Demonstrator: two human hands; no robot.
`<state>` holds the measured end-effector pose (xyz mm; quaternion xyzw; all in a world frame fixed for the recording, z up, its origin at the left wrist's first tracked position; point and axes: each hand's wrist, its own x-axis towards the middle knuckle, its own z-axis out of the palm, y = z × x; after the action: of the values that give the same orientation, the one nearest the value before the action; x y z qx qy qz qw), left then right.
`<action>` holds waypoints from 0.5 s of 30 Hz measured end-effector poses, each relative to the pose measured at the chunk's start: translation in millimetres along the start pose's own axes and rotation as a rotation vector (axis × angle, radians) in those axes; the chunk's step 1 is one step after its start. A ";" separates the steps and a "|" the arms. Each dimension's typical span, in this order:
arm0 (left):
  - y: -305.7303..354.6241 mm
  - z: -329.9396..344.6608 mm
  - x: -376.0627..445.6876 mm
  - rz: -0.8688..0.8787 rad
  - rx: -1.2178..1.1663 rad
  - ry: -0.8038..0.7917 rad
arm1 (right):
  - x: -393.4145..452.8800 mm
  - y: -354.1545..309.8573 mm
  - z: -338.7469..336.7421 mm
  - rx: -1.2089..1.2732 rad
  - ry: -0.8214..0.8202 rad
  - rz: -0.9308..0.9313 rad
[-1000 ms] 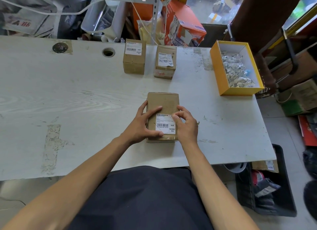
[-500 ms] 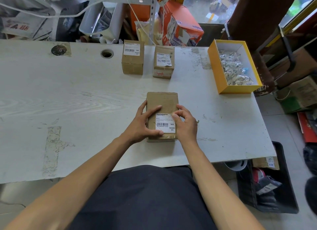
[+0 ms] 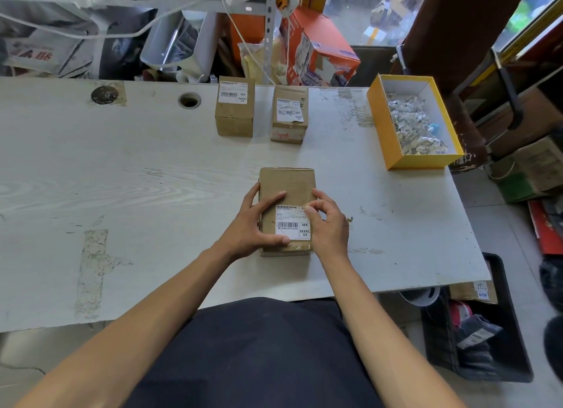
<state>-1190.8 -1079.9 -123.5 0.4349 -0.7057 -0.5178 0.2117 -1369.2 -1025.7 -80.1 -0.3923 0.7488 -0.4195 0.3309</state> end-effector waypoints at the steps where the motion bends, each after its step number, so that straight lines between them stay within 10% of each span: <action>1: 0.0 0.0 0.2 -0.001 -0.002 -0.001 | 0.0 -0.1 -0.2 0.000 0.000 0.001; 15: 0.5 0.0 -0.5 0.005 -0.031 -0.007 | -6.2 15.8 -4.8 -0.033 -0.068 -0.066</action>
<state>-1190.7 -1079.4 -122.9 0.4280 -0.6992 -0.5297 0.2174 -1375.2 -1013.2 -91.1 -0.4362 0.7306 -0.4043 0.3354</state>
